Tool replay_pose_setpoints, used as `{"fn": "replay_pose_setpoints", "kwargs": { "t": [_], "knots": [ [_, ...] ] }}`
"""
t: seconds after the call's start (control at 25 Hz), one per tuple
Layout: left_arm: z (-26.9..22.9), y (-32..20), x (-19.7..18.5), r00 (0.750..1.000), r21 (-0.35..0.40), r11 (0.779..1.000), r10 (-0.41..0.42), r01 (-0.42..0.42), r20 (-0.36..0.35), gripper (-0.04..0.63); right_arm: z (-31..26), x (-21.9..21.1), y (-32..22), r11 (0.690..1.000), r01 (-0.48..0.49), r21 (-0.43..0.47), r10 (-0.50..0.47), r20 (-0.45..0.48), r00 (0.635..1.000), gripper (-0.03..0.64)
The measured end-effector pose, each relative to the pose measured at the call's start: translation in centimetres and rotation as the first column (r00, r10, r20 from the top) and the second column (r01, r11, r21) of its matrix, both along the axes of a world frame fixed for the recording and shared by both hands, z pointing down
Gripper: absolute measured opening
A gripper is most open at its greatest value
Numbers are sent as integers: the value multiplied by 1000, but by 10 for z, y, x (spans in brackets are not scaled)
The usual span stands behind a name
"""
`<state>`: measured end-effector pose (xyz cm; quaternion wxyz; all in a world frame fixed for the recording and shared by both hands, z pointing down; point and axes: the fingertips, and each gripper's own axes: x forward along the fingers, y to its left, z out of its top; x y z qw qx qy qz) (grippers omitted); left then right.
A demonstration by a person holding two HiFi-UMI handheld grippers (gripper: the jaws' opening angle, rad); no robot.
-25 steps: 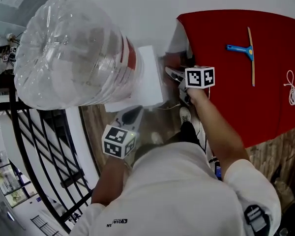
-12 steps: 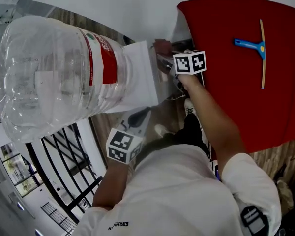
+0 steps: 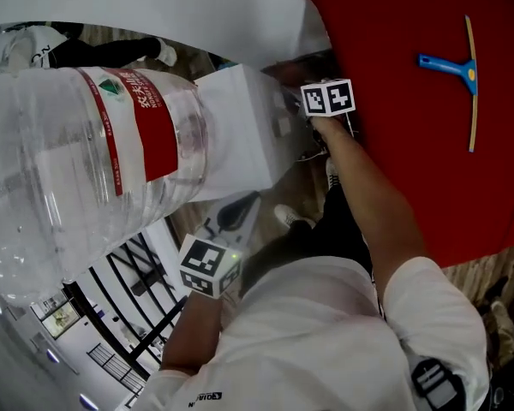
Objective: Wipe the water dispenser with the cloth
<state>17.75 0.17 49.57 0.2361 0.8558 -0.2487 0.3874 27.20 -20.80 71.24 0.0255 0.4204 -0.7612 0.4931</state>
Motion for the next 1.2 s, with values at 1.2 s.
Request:
{"fn": "replay_pose_setpoints", "kwargs": {
  "t": [1.2],
  "knots": [
    [15,5,-13,996,-60,996,-62,66,58,-11,237,-21,106,911,-26,-411,13,-35,999,55]
  ]
}}
